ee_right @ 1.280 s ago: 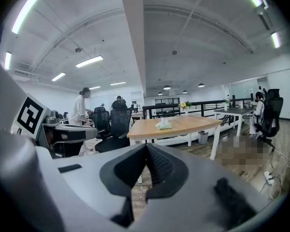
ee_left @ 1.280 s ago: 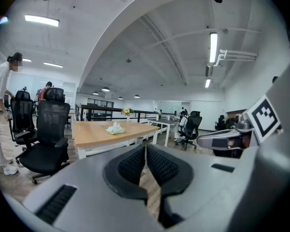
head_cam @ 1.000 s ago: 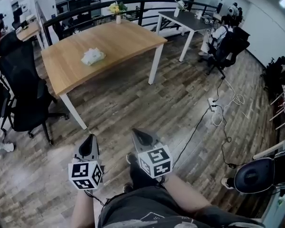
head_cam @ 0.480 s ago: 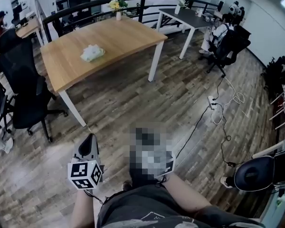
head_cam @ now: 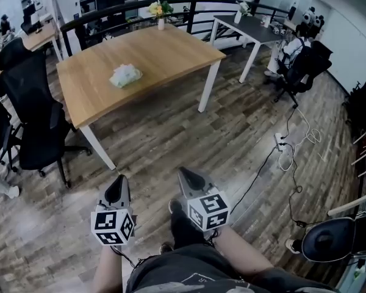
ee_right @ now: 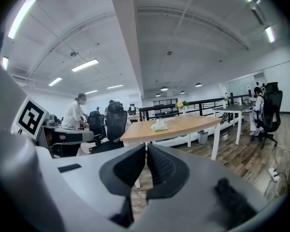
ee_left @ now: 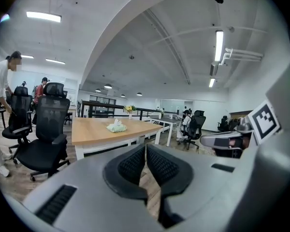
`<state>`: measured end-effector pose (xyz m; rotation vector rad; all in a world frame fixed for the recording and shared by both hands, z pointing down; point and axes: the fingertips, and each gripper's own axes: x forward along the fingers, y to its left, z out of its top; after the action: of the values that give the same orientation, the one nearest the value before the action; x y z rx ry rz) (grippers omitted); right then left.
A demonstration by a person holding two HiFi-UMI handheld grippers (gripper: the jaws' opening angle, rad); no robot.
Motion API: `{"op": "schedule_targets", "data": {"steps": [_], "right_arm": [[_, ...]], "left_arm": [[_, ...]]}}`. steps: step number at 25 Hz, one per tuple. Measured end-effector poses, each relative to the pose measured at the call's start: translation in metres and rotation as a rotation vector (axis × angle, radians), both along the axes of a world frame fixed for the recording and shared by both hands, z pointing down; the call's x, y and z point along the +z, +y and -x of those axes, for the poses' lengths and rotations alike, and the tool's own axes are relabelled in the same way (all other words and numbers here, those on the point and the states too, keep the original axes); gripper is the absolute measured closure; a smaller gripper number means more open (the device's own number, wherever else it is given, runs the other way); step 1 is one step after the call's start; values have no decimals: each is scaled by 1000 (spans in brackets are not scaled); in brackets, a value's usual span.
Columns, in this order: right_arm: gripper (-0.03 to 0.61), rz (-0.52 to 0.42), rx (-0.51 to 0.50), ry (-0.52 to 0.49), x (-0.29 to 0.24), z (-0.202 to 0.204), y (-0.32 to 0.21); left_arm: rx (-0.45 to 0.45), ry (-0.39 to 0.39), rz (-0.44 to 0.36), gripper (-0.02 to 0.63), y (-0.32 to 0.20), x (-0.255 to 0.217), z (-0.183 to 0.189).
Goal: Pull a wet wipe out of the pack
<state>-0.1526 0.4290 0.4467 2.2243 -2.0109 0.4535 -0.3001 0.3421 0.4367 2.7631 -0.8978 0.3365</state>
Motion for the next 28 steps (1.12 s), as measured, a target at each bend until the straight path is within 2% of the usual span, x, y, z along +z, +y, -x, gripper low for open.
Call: {"op": "schedule_targets", "data": {"steps": [15,28], "right_arm": [[551,32,-77,-22,3,-83,-157],[551,17,-140,-56,5,-153,-223]], "left_arm": [[-76,-27,19,591,-135,-2,-70],[-138,-26,-2,589,-192,-9,-135]]}}
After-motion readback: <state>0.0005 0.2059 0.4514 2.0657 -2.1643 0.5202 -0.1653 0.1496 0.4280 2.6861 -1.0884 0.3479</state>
